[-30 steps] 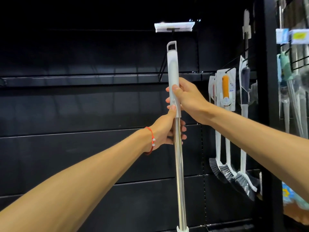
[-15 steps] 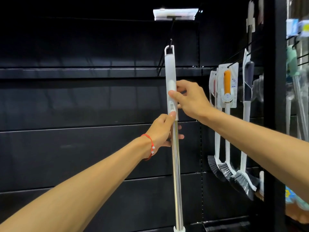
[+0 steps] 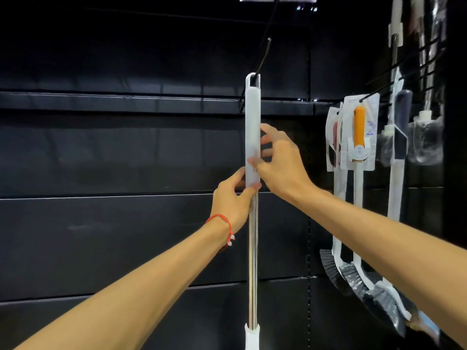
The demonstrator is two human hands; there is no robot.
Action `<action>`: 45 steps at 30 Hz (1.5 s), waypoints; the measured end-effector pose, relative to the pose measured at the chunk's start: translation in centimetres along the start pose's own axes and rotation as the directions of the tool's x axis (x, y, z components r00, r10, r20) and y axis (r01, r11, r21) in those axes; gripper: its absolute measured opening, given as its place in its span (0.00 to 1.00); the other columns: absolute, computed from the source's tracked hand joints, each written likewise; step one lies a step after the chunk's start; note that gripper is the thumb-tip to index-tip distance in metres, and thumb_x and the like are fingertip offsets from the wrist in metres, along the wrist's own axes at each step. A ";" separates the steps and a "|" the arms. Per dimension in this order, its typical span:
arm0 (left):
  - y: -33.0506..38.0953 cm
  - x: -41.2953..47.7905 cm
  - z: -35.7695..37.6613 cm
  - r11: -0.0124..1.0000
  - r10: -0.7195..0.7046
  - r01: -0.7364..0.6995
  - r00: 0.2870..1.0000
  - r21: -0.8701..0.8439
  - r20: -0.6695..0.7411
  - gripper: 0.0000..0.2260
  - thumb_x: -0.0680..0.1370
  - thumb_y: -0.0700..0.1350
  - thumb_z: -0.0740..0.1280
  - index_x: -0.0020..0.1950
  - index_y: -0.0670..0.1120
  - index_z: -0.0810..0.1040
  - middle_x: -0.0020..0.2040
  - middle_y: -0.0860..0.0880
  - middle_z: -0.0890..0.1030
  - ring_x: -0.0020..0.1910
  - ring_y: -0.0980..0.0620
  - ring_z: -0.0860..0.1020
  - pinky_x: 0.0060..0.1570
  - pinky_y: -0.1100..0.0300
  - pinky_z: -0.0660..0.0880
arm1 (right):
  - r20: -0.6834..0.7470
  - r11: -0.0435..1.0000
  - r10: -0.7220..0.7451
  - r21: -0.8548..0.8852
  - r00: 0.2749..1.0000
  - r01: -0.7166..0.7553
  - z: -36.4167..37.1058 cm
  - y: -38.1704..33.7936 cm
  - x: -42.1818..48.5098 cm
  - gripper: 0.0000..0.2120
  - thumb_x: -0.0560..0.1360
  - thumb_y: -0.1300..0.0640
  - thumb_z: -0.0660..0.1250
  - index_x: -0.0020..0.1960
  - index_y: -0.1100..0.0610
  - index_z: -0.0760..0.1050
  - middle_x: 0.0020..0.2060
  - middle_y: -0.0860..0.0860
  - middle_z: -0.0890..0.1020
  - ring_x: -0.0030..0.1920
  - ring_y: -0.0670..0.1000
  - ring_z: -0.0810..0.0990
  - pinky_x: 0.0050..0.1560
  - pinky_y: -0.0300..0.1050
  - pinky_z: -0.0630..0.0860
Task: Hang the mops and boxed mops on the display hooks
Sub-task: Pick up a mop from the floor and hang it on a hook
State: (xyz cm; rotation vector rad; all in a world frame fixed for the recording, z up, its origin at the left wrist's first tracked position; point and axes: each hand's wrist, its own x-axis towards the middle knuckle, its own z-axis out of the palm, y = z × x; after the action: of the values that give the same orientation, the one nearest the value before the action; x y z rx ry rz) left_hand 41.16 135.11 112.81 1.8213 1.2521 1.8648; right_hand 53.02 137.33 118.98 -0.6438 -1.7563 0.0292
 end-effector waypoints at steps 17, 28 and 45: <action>-9.8 10.2 1.3 0.989 -0.017 0.034 0.993 0.146 -0.117 0.15 0.82 0.49 0.68 0.69 0.53 0.80 0.53 0.51 0.78 0.48 0.50 0.82 0.54 0.52 0.84 | 0.093 1.000 -0.017 0.003 0.995 0.017 9.1 10.7 6.5 0.32 0.77 0.62 0.74 0.78 0.54 0.65 0.65 0.54 0.74 0.60 0.53 0.80 0.59 0.51 0.84; -12.1 11.8 1.6 0.993 -0.060 0.083 0.964 0.078 -0.259 0.13 0.77 0.46 0.75 0.61 0.45 0.83 0.53 0.48 0.86 0.50 0.52 0.85 0.55 0.49 0.84 | 0.196 0.998 -0.061 -0.017 0.979 0.066 10.1 14.3 6.2 0.32 0.80 0.67 0.70 0.80 0.54 0.65 0.72 0.51 0.74 0.68 0.51 0.78 0.53 0.29 0.76; -10.9 8.1 -0.5 0.811 0.160 -0.044 0.976 0.583 -0.149 0.20 0.83 0.55 0.66 0.73 0.53 0.71 0.67 0.56 0.76 0.57 0.54 0.80 0.56 0.52 0.80 | 0.194 0.837 -0.226 -0.463 0.955 0.292 7.1 13.0 0.0 0.15 0.76 0.58 0.71 0.63 0.58 0.81 0.57 0.52 0.82 0.53 0.53 0.82 0.49 0.49 0.83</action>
State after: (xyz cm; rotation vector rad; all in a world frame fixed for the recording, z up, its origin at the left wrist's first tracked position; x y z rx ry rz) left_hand 35.07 147.11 110.84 2.0533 2.0103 1.8843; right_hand 51.86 150.50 112.43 -0.7681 -1.9834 -0.5939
